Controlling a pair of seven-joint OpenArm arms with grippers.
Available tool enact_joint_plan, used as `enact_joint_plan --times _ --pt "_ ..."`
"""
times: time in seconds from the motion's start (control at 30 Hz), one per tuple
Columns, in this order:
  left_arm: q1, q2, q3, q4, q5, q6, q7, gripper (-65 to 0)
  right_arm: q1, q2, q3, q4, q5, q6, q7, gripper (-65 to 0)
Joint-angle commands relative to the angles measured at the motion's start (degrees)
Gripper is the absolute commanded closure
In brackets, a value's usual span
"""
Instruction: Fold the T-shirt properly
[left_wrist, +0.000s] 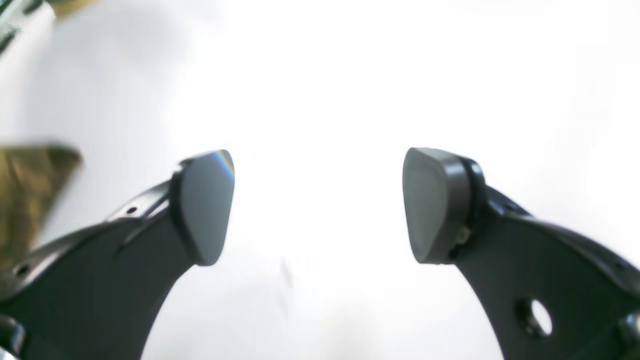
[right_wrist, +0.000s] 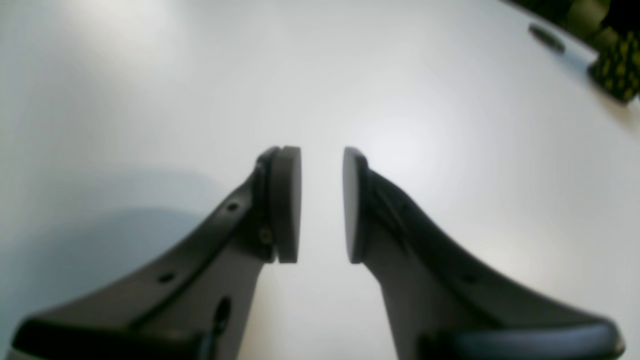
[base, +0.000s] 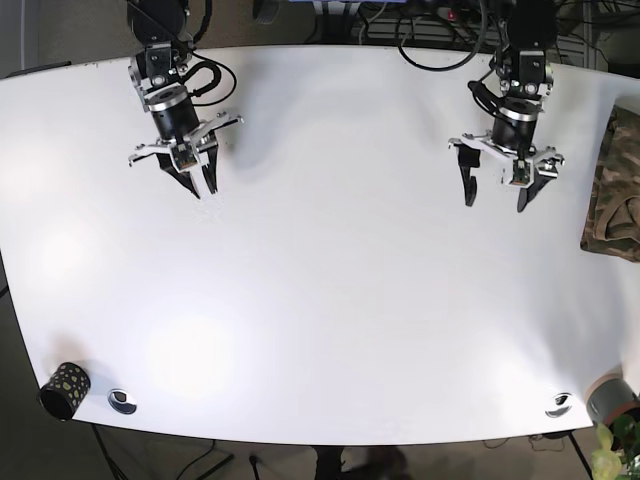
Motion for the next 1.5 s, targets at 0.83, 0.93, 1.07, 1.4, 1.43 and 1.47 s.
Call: enact_joint_plan --times 0.83,0.93,1.07,1.4,1.43,1.47 --pt "45.23 9.64 -1.9 14.83 -0.94 0.25 -1.78 -48.5 -37.38 6.61 -0.16 7.5 22.2 -0.27 6.66 -13.8" --pt "45.32 9.64 -1.9 10.52 -0.94 0.25 -1.78 -48.5 -40.46 6.26 -0.34 7.32 22.2 -0.27 6.66 -13.8" --pt "45.23 9.81 -1.81 4.72 -0.85 0.25 -1.78 -48.5 -42.48 6.0 -1.39 2.84 22.2 -0.27 6.66 -13.5" --pt "34.94 9.64 -1.72 -10.22 -0.5 4.03 -1.7 -48.5 -34.48 6.53 -8.86 -15.18 22.2 -0.27 6.84 -13.3" --pt "33.71 9.55 -1.72 -11.81 -0.5 4.65 -1.7 -48.5 -33.25 6.44 -9.57 -17.03 22.2 -0.45 6.84 -13.3" --pt "32.3 9.55 -1.72 -13.39 -0.5 5.0 -1.7 -48.5 -31.4 6.26 -10.27 -19.14 22.2 -0.54 6.84 -13.3"
